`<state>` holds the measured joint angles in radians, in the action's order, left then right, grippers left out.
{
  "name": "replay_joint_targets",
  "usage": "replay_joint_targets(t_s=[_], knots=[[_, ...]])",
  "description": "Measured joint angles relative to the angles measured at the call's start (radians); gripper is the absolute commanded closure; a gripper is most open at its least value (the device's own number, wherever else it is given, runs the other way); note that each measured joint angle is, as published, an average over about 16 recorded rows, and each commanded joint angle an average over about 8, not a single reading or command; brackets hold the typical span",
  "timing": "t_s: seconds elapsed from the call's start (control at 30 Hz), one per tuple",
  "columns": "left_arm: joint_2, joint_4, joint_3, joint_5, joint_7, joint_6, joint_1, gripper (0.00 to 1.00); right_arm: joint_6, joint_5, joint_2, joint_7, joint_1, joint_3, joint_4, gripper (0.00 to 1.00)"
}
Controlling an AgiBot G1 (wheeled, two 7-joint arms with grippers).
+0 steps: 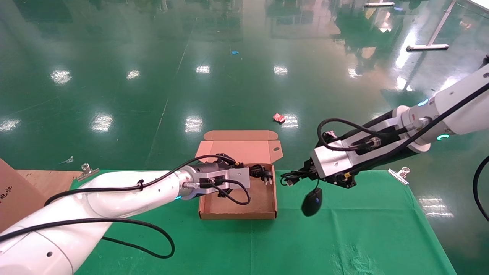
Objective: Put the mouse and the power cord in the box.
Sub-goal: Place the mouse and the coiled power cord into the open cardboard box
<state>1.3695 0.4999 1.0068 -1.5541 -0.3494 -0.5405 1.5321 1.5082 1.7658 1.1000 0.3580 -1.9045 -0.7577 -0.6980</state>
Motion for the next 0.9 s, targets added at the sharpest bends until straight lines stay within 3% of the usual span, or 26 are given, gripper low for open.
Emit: replay_joint_targets(t_s=[0.57, 0.9], knots=[[-0.011, -0.033, 0.094, 0.192, -0.043, 0.012, 0.032, 0.00, -0.034, 0.014, 0.082, -0.006, 0.001, -0.016, 0.044, 1.00], [-0.134, -0.007, 0.031, 0.360, -0.157, -0.184, 0.057, 0.00, -0.115, 0.038, 0.190, 0.008, -0.007, -0.035, 0.140, 1.00]])
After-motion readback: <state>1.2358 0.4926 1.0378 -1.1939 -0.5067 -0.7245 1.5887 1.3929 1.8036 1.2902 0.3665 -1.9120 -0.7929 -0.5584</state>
